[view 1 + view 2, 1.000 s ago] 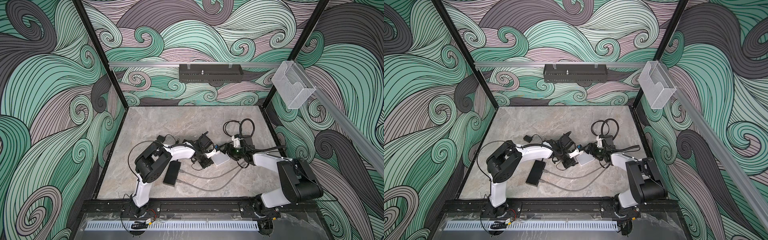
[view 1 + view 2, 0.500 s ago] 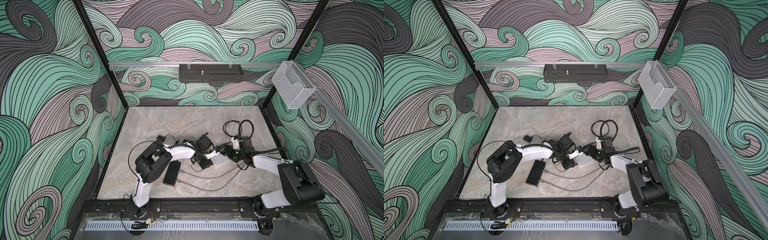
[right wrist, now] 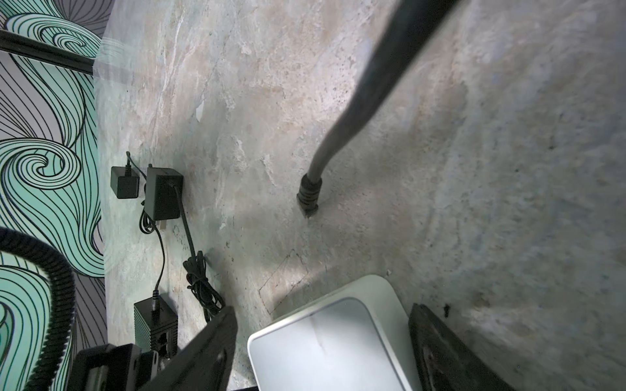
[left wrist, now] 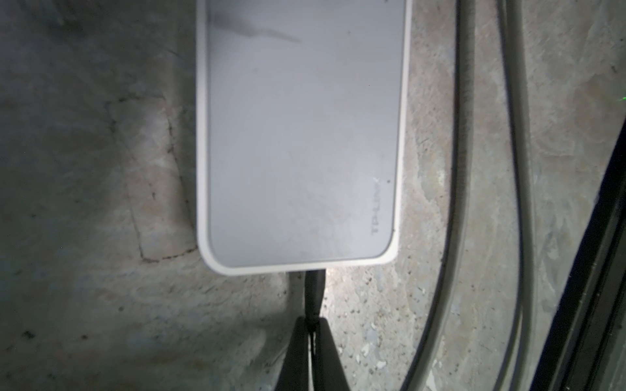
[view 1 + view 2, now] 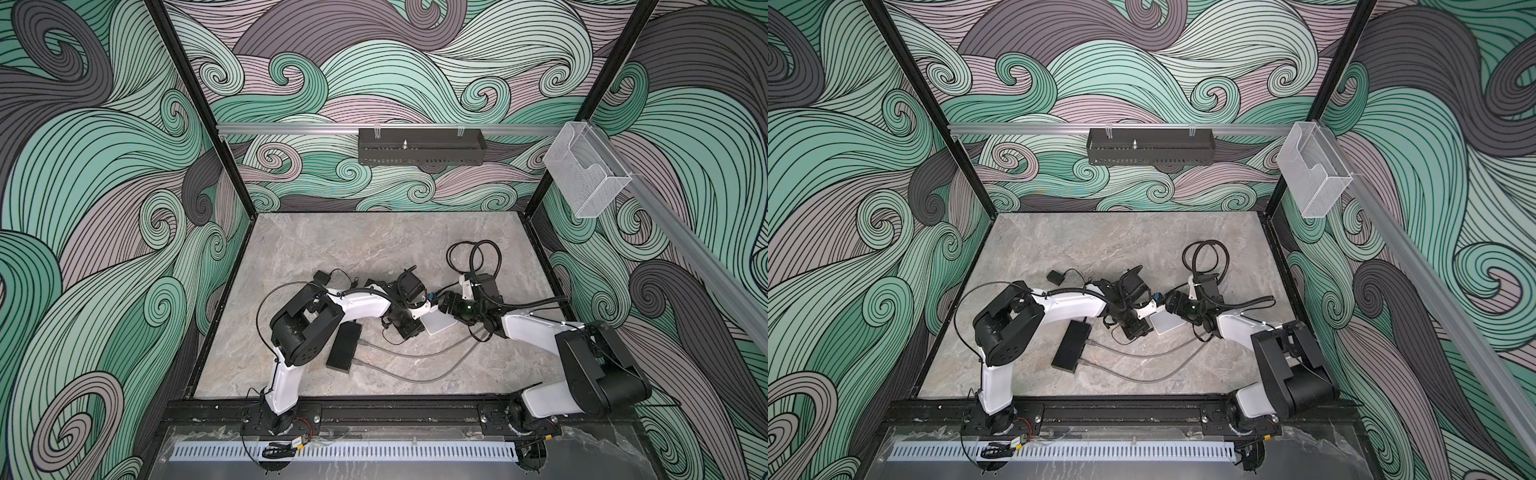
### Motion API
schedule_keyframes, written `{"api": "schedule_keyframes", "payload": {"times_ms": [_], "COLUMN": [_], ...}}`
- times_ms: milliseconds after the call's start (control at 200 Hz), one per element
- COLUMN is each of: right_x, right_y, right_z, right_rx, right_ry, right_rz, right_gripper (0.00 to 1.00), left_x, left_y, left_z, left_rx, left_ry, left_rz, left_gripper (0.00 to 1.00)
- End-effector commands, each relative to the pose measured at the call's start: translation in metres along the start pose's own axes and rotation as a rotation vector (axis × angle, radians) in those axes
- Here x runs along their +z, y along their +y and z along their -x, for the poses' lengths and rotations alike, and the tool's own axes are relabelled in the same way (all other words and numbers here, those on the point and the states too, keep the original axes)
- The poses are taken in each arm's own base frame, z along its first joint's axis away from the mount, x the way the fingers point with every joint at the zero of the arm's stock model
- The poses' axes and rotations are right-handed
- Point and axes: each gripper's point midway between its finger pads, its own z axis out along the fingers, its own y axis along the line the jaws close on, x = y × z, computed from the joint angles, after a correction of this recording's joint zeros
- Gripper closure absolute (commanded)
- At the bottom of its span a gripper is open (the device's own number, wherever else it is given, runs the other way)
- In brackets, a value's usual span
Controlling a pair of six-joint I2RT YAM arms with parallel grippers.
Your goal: Insert the plug into the switch port
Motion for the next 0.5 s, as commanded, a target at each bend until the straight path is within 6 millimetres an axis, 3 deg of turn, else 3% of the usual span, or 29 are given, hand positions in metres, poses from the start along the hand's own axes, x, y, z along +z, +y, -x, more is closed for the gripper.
{"api": "schedule_keyframes", "payload": {"times_ms": [0, 355, 495], "right_x": [0.000, 0.002, 0.005], "right_y": [0.022, 0.026, 0.024], "right_z": [-0.026, -0.029, -0.032], "right_rx": [-0.017, -0.063, -0.066], "right_ry": [0.108, 0.111, 0.116], "right_rz": [0.056, 0.039, 0.034], "right_gripper": [0.20, 0.20, 0.25], "left_x": [-0.010, -0.021, -0.026], "left_y": [-0.005, -0.008, -0.007], "left_z": [0.037, 0.043, 0.046], "left_rx": [0.051, 0.070, 0.075], "left_ry": [-0.124, -0.137, -0.149], "left_rz": [-0.007, -0.003, 0.003], "left_gripper": [1.00, 1.00, 1.00]}}
